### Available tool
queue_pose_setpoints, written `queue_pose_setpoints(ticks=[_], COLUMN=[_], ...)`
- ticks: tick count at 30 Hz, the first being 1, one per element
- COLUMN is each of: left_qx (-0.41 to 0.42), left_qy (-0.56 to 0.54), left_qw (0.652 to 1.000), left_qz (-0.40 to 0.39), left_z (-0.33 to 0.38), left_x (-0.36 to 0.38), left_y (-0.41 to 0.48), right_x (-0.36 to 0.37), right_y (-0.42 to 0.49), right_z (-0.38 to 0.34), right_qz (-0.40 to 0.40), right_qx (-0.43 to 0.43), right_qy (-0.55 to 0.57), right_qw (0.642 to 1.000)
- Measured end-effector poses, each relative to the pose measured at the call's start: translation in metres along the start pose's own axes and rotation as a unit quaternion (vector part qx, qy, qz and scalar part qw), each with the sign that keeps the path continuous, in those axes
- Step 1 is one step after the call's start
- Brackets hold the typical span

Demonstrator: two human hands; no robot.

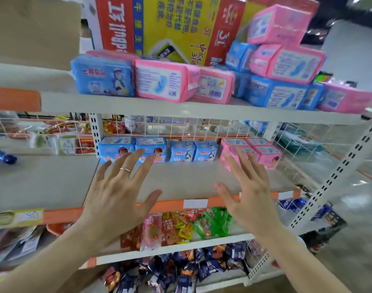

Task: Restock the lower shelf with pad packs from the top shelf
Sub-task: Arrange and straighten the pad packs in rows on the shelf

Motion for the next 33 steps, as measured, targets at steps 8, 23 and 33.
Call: queue_pose_setpoints(ticks=[8, 23, 33], left_qx=[0.004, -0.057, -0.105], left_qy=[-0.013, 0.077, 0.157], left_qw=[0.999, 0.984, 0.965], left_qz=[0.044, 0.151, 0.184], left_z=[0.001, 0.001, 0.015], left_x=[-0.033, -0.066, -0.092], left_y=[0.018, 0.070, 0.110], right_x=[-0.031, -0.045, -0.054], right_y=[0.029, 0.133, 0.199], right_z=[0.001, 0.021, 0.041], right_qz=[0.048, 0.135, 0.118], right_qx=[-0.019, -0.121, -0.170], right_qy=[0.005, 0.128, 0.198], right_qw=[0.999, 0.975, 0.958])
Point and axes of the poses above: each hand's wrist, its own y-axis towards the middle knuckle, its own x-axis out of the palm, z = x × y, the point moved 6 cm from there along y, towards the middle knuckle, and after that the axes turned 6 degrees about -y, right-handed, at the moved point
